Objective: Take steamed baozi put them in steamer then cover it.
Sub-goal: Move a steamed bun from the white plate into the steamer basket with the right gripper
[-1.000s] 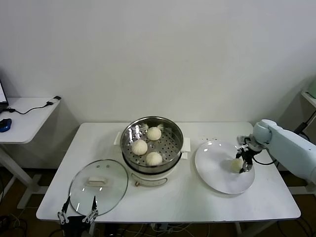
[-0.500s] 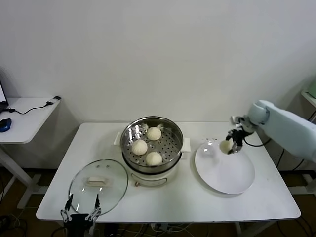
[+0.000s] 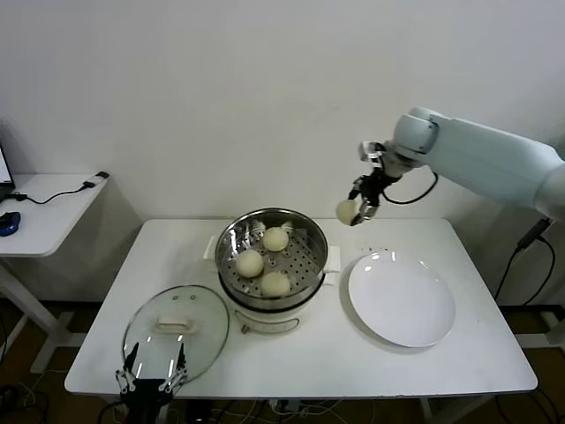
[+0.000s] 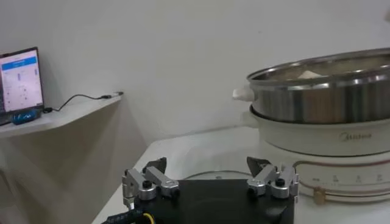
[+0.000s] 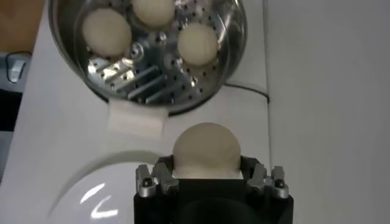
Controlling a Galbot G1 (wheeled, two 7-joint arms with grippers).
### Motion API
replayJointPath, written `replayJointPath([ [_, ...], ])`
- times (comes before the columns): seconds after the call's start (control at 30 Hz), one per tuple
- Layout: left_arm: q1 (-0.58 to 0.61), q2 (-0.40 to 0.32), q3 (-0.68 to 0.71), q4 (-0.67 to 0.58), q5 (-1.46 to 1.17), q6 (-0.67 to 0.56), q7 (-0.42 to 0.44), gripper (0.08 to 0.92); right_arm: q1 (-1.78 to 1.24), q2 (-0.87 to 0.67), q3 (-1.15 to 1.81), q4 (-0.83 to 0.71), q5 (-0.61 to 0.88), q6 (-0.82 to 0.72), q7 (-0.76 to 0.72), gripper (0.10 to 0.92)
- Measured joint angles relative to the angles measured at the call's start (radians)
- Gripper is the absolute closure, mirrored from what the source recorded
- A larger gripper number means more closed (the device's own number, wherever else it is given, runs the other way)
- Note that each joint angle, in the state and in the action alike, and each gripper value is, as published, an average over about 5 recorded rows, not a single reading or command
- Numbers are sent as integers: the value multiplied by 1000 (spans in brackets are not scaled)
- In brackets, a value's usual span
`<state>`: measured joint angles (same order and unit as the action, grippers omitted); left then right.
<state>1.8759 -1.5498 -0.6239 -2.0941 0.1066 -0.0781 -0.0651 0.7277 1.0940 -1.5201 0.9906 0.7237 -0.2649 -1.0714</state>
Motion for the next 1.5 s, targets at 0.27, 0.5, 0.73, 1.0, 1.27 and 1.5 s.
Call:
replayJointPath([
  [0.27,-8,10,1,12,-7,-1,1,177,37,132,-100,5,103,-34,34,330],
  [0.5,-19,15,1,19,-8,3,2,177,13,204,-152,5,130,-52,57,330],
  [0.73,-17,16,-2,28,-12,-2,2,177,-36,239,-181,-5,131,-61,75,330],
  [1.0,-20,17,0,32,-14,-3,2,177,-77,251,-193,-16,128,-67,91,289],
  [1.27,-22,18,2,30,-12,-2,2,177,-84,249,-177,-19,136,-67,94,204],
  [1.5,-20,20,3,25,-11,-3,2,177,-54,227,-163,-1,147,-52,71,203],
])
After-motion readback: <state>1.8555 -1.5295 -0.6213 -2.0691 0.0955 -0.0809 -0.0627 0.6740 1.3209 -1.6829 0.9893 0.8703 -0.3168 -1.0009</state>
